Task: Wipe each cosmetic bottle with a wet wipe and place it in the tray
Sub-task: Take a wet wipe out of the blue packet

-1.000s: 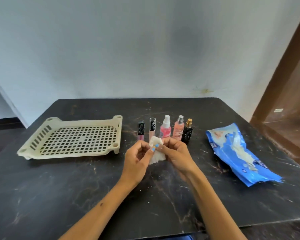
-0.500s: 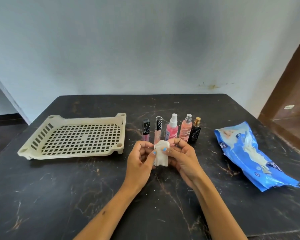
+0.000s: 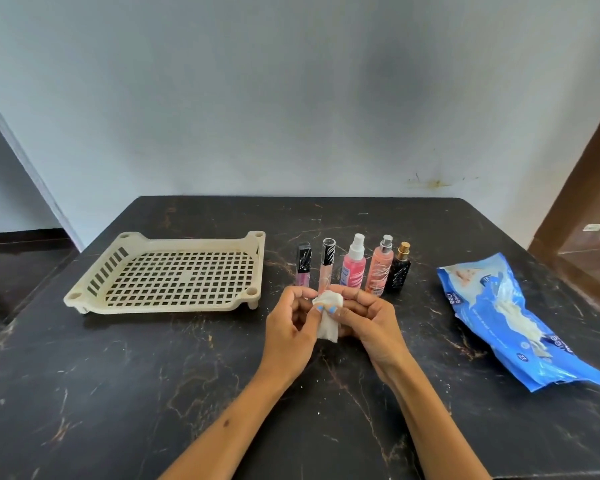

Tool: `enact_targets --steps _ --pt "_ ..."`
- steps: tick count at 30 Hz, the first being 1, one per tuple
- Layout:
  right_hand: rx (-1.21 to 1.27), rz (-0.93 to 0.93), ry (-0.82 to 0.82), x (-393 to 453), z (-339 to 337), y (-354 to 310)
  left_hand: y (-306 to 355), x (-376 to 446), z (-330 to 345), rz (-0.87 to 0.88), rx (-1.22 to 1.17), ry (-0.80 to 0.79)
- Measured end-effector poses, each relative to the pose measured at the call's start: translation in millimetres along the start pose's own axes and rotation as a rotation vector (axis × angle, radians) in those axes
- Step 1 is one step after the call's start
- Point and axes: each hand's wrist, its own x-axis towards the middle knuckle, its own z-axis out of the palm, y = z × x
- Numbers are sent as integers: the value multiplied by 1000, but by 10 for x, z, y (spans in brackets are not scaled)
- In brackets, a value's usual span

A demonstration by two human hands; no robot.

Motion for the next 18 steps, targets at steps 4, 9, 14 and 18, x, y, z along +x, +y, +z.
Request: enact_targets --steps 4,9,14,18 --pt "-28 -22 -4 -7 19 -3 -14 -14 -5 19 38 14" --pt "-24 -55 93 -45 27 3 -1 -17 4 -8 38 26" --pt "-215 -136 275 -96 -201 -112 7 -17 4 -30 -12 30" --pt "-575 -298 650 -104 -405 -363 5 -18 4 -18 -6 19"
